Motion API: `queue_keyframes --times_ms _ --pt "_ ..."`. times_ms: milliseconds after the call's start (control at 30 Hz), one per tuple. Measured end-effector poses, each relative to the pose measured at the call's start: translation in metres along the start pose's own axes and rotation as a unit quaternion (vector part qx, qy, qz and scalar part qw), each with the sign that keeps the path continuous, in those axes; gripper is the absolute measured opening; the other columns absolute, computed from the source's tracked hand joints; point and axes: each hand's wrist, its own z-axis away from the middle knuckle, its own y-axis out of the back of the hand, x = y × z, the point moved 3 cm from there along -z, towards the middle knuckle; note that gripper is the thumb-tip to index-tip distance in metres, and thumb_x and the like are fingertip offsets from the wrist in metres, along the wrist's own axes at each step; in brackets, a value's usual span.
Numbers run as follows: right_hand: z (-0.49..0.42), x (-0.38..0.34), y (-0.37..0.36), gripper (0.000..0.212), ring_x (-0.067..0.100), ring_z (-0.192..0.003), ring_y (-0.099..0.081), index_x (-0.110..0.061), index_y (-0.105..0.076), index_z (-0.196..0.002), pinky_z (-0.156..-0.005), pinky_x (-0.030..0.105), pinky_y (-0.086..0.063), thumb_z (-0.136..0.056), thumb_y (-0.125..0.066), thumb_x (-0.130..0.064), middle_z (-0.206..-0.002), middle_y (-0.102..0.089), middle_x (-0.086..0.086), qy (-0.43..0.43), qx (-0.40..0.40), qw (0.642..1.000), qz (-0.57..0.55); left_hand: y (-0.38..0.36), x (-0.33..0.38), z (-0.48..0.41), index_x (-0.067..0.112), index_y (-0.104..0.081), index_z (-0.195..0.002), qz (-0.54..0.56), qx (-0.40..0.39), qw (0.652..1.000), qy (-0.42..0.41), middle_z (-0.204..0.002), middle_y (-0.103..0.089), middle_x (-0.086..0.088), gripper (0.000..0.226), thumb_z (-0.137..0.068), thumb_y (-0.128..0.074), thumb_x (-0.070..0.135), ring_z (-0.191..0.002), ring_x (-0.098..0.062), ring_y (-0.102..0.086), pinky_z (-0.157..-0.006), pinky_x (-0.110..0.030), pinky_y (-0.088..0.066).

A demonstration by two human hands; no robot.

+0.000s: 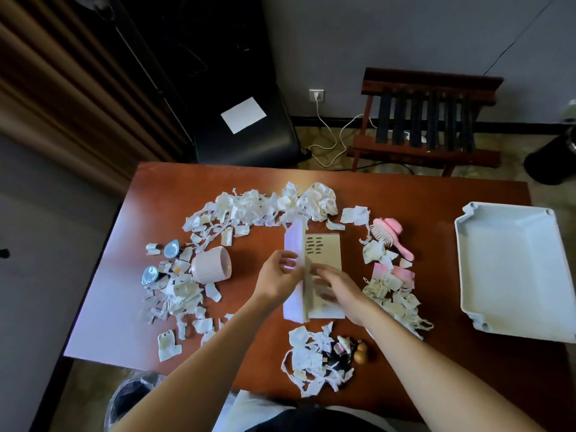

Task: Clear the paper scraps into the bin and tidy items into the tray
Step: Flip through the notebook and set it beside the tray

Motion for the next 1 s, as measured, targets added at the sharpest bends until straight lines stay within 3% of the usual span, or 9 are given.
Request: queue_keyframes --times_ms 100,233,400,600,733,833,933,1000 --pt "0.005 -0.009 0.002 0.033 0.021 -0.106 -0.067 -0.029 -0.066 -0.119 -0.093 0.039 -0.053 -0.099 -0.048 -0.046 -0.112 -0.072 0.001 -0.011 0.002 0.997 -0.075 -0.016 -0.001 -0.005 0.023 -0.058 -0.117 0.003 -0.046 0.998 0.033 -0.119 -0.059 -0.001 0.03 -0.09 -0.068 0.028 -0.107 -0.017 -0.059 -0.08 -0.028 -0.048" --pt "0.003 0.0 0.01 0.033 0.019 -0.106 -0.064 -0.031 -0.059 -0.125 -0.097 0.046 -0.051 -0.095 -0.049 -0.041 -0.115 -0.068 -0.003 -0.008 0.031 0.999 0.006 -0.026 -0.009 -0.005 0.018 -0.055 -0.124 -0.001 -0.066 0.995 0.068 -0.129 -0.054 -0.005 0.028 -0.096 -0.057 0.021 -0.111 -0.02 -0.055 -0.087 -0.032 -0.044" --pt "0.001 0.003 0.016 0.031 0.006 -0.104 -0.056 -0.024 -0.053 -0.13 -0.074 0.025 -0.045 -0.1 -0.046 -0.028 -0.116 -0.062 -0.007 -0.01 0.054 0.998 0.035 -0.022 -0.027 -0.011 0.018 -0.053 -0.127 -0.05 -0.046 0.994 0.088 -0.144 -0.039 -0.008 0.031 -0.096 -0.052 0.017 -0.125 -0.024 -0.045 -0.097 -0.035 -0.042" --pt "-0.005 0.012 0.022 0.031 -0.001 -0.095 -0.051 -0.024 -0.051 -0.129 -0.065 0.016 -0.037 -0.1 -0.045 -0.021 -0.111 -0.055 -0.012 -0.022 0.068 0.995 0.074 -0.016 -0.045 -0.017 0.015 -0.042 -0.141 -0.067 -0.048 0.985 0.149 -0.151 -0.033 -0.011 0.049 -0.095 -0.044 0.002 -0.132 -0.029 -0.041 -0.095 -0.035 -0.042" --pt "-0.012 0.017 0.023 0.026 0.003 -0.098 -0.055 -0.024 -0.06 -0.118 -0.062 0.014 -0.041 -0.095 -0.048 -0.024 -0.128 -0.051 -0.001 -0.018 0.103 0.989 0.101 -0.016 -0.048 -0.017 0.009 -0.04 -0.139 -0.016 -0.041 0.985 0.165 -0.139 -0.049 -0.012 0.047 -0.094 -0.048 0.0 -0.118 -0.024 -0.051 -0.084 -0.031 -0.042" --pt "-0.013 0.02 0.02 0.025 0.003 -0.097 -0.055 -0.021 -0.056 -0.12 -0.063 0.014 -0.041 -0.098 -0.044 -0.019 -0.127 -0.053 0.0 -0.018 0.105 0.989 0.1 -0.017 -0.048 -0.022 0.007 -0.04 -0.133 0.035 -0.027 0.981 0.187 -0.123 -0.054 -0.007 0.04 -0.095 -0.052 0.004 -0.106 -0.02 -0.053 -0.084 -0.032 -0.041" --pt "-0.01 0.019 0.019 0.024 0.001 -0.097 -0.056 -0.023 -0.054 -0.12 -0.063 0.016 -0.043 -0.099 -0.044 -0.018 -0.122 -0.059 -0.003 -0.019 0.112 0.989 0.093 -0.015 -0.053 -0.027 0.008 -0.039 -0.133 0.058 -0.013 0.975 0.214 -0.121 -0.054 -0.008 0.043 -0.094 -0.057 0.004 -0.102 -0.018 -0.053 -0.084 -0.03 -0.043" --pt "-0.009 0.019 0.02 0.027 0.004 -0.1 -0.056 -0.023 -0.053 -0.126 -0.065 0.018 -0.043 -0.1 -0.045 -0.02 -0.12 -0.06 -0.005 -0.027 0.118 0.989 0.081 -0.015 -0.054 -0.028 0.009 -0.037 -0.129 0.07 -0.011 0.971 0.227 -0.108 -0.057 -0.006 0.044 -0.092 -0.057 -0.003 -0.088 -0.013 -0.058 -0.066 -0.021 -0.048"
